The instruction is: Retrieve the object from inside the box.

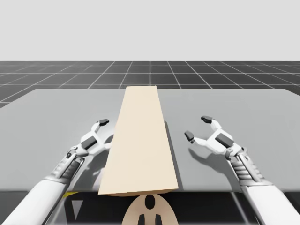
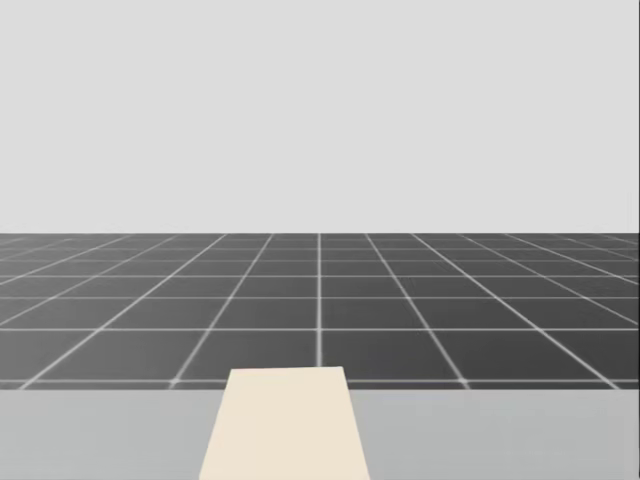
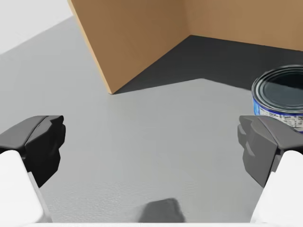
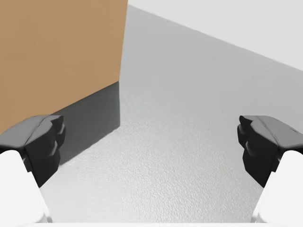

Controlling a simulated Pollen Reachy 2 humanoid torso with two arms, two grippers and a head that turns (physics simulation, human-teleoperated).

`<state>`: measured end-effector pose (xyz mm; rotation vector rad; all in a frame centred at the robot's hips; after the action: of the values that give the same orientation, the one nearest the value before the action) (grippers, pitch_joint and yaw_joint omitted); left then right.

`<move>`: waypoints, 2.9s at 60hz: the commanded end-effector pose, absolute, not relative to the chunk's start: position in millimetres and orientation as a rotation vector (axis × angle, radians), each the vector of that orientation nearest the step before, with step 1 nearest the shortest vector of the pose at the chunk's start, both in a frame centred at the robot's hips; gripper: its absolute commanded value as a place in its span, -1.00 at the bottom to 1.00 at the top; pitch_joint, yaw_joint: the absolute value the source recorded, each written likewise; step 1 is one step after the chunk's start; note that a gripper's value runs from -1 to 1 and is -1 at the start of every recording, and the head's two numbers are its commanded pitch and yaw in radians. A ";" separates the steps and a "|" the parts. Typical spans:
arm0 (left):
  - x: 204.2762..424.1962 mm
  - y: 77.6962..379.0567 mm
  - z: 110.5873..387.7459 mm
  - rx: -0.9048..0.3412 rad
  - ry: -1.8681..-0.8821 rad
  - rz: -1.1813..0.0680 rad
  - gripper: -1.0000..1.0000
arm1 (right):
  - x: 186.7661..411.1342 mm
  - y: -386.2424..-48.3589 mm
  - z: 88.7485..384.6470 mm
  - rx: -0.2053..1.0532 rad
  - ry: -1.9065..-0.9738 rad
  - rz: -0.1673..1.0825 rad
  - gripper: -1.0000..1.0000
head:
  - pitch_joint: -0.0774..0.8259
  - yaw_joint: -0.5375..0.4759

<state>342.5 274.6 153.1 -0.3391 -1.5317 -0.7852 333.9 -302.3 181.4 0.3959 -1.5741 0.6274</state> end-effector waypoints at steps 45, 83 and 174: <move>377.6 185.6 128.8 -0.643 -1.315 -1.008 -1.00 | 325.2 -291.4 181.6 0.395 -1.626 0.740 -1.00 | -0.81 0.03; 387.2 154.8 92.5 -0.729 -1.141 -1.116 1.00 | 323.9 -287.8 180.4 0.367 -1.637 0.753 -1.00 | -0.74 -0.01; 385.7 381.7 268.0 -0.329 -1.555 -0.748 1.00 | 324.5 -293.0 184.4 0.365 -1.667 0.732 -1.00 | -0.79 -0.01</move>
<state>374.5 379.1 223.9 -0.3774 -1.4904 -0.7198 324.4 -292.9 184.5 0.3676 -1.6656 0.7322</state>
